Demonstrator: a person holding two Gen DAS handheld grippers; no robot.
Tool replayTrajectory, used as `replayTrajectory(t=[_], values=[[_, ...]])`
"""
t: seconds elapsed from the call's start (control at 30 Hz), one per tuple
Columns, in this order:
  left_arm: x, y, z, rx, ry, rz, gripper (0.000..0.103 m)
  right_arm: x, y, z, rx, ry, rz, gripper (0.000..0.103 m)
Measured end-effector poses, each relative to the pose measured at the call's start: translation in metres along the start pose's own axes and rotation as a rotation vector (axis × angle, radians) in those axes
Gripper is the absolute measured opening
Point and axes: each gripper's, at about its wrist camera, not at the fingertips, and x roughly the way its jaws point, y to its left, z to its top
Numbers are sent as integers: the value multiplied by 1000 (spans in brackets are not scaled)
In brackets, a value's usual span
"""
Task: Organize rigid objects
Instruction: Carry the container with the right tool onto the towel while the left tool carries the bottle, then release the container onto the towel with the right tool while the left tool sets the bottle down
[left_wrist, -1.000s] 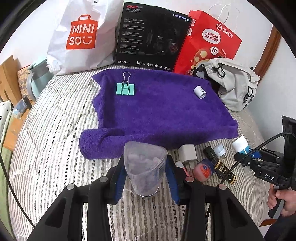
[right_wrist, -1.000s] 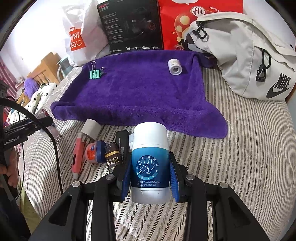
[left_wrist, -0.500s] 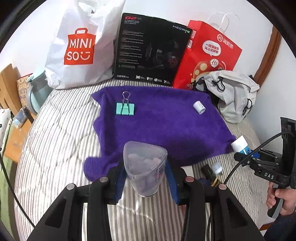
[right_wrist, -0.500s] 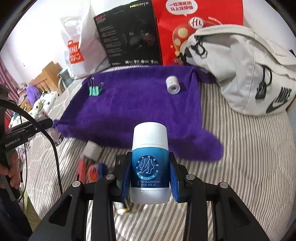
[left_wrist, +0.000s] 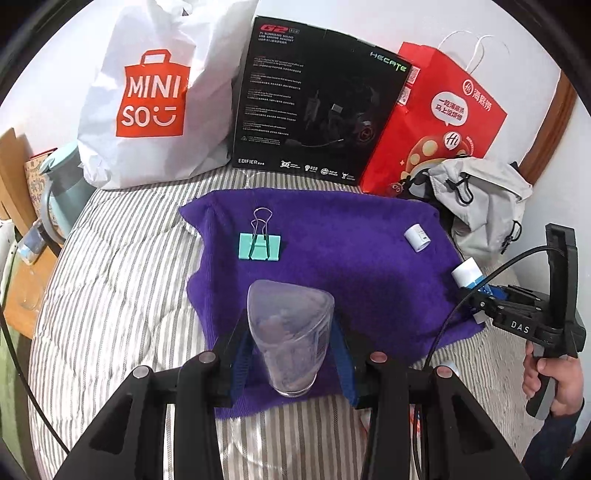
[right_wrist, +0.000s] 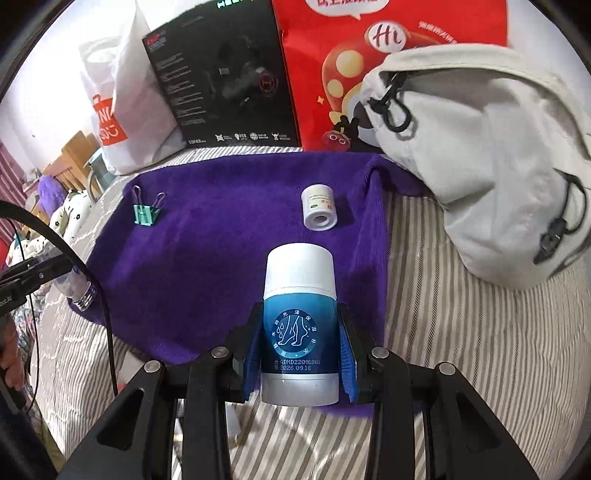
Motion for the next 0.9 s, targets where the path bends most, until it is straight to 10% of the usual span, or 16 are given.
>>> replayTrajectory(t=[0.9], values=[[91,13,34,-27,89,68,38,40,5,10,-77,38,-42,36]])
